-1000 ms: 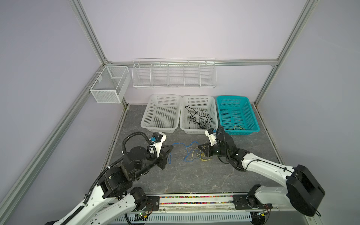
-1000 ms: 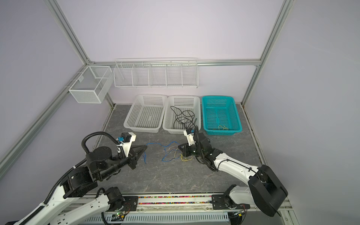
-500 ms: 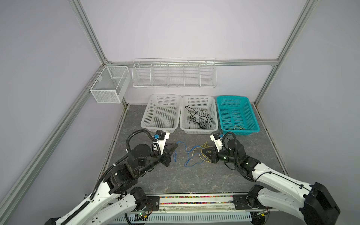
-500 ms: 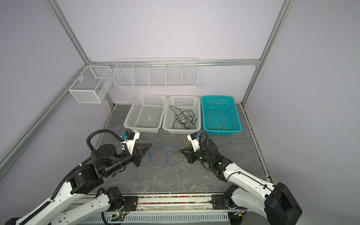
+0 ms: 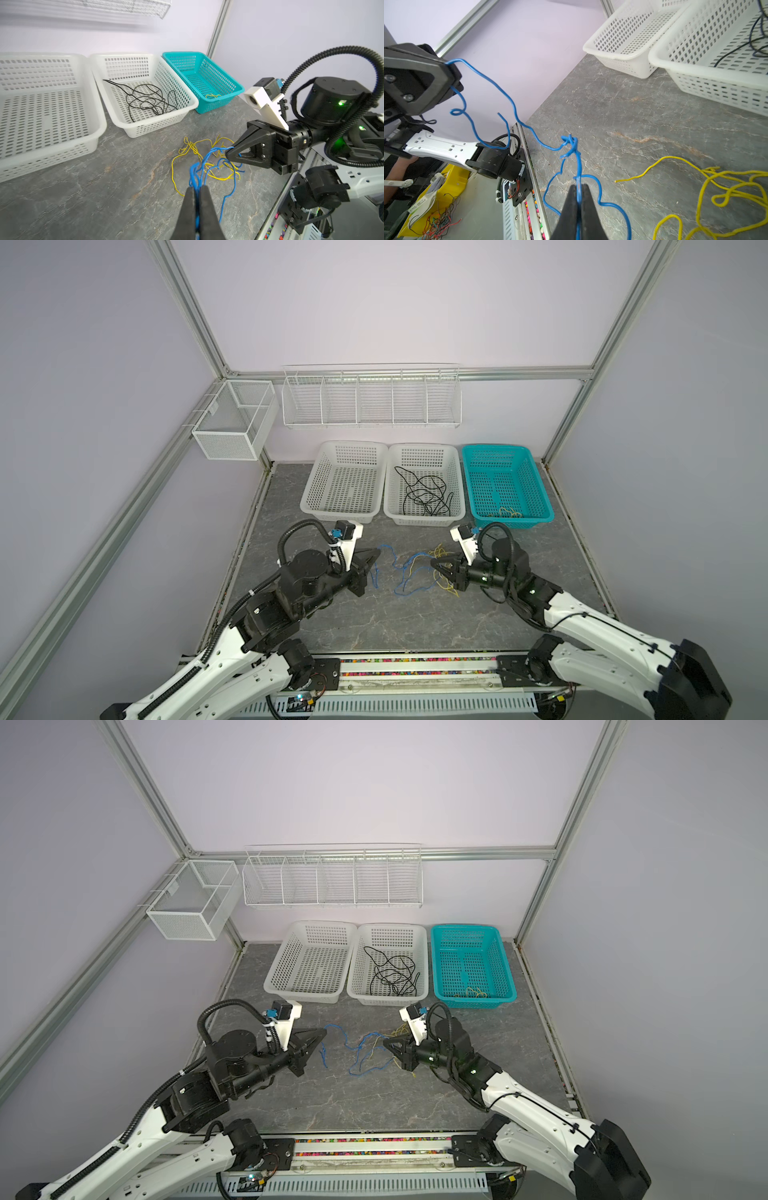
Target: Untangle the cables
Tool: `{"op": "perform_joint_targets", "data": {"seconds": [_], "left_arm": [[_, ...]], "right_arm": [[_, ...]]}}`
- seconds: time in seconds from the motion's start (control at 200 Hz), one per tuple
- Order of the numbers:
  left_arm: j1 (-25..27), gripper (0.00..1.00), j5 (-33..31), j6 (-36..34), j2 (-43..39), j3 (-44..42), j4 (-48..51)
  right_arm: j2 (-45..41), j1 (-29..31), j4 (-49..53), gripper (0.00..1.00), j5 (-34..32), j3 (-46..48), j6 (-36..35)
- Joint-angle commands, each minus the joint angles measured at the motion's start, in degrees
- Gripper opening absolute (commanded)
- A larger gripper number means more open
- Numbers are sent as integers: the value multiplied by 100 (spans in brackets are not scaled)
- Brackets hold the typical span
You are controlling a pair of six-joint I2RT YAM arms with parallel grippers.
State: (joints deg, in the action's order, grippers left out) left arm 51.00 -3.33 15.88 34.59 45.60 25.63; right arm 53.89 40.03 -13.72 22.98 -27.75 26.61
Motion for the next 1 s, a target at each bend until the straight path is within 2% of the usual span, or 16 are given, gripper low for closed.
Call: {"op": "perform_joint_targets", "data": {"seconds": [0.0, 0.17, 0.27, 0.63, 0.995], "left_arm": [[-120, 0, -363, -6, -295, 129, 415], [-140, 0, -225, 88, -54, 245, 882], [-135, 0, -123, 130, 90, 256, 939], [-140, 0, 545, 397, 830, 190, -146], [-137, 0, 629, 611, 1109, -134, -923]], "right_arm": [[-362, 40, 68, 6, -309, -23, -174], [-657, -47, 235, 6, -659, 13, -46], [-642, -77, 102, 6, -554, 60, 2], [511, 168, -400, 7, 98, -295, 125], [1113, 471, -518, 7, 268, -455, 62]]}}
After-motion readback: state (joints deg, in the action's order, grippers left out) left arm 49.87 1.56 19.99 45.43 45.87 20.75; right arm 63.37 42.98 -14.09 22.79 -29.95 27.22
